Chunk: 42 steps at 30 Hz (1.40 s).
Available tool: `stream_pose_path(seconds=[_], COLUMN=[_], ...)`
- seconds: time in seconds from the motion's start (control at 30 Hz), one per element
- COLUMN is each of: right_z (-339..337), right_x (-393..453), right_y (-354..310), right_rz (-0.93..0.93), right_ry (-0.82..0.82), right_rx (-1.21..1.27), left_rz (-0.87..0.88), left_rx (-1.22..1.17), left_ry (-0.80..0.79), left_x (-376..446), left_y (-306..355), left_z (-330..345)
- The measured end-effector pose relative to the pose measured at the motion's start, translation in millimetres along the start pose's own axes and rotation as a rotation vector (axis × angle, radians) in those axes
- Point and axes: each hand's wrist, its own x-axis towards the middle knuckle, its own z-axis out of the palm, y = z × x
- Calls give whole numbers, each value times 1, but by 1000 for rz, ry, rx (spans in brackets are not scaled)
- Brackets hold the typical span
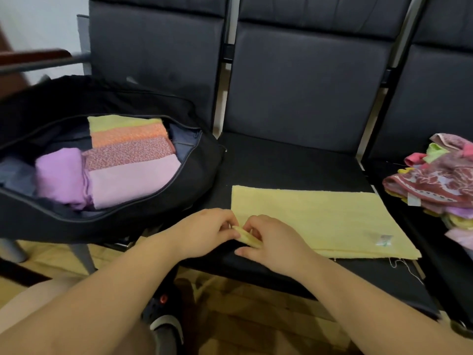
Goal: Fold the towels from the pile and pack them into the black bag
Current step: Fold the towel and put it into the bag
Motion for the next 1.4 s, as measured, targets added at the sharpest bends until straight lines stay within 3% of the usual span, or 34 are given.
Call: stream_pose_path(seconds=[0.2, 0.37, 0.5, 0.7, 1.0, 1.17, 1.4], right_z=[-6, -32, -62, -95, -133, -147, -142], right_x=[0, -8, -23, -46, -82, -99, -108], right_y=[1, 15, 29, 54, 96, 131, 181], right_rz=[51, 160, 164, 156, 185, 292, 498], right_ry=[-16, -116, -173, -164, -120, -10, 56], right_rx=[265, 696, 830, 775, 722, 683, 617], left_rz=[77, 38, -4, -106, -28, 13, -60], left_rx=[-191, 78, 134, -392, -729, -640, -563], left_ry=[92, 46, 93, 223, 298, 280, 270], left_x=[0, 4, 8, 11, 49, 89, 163], left_y=[-11, -21, -21, 0, 60, 92, 148], left_z=[-9, -11, -15, -29, -31, -32, 8])
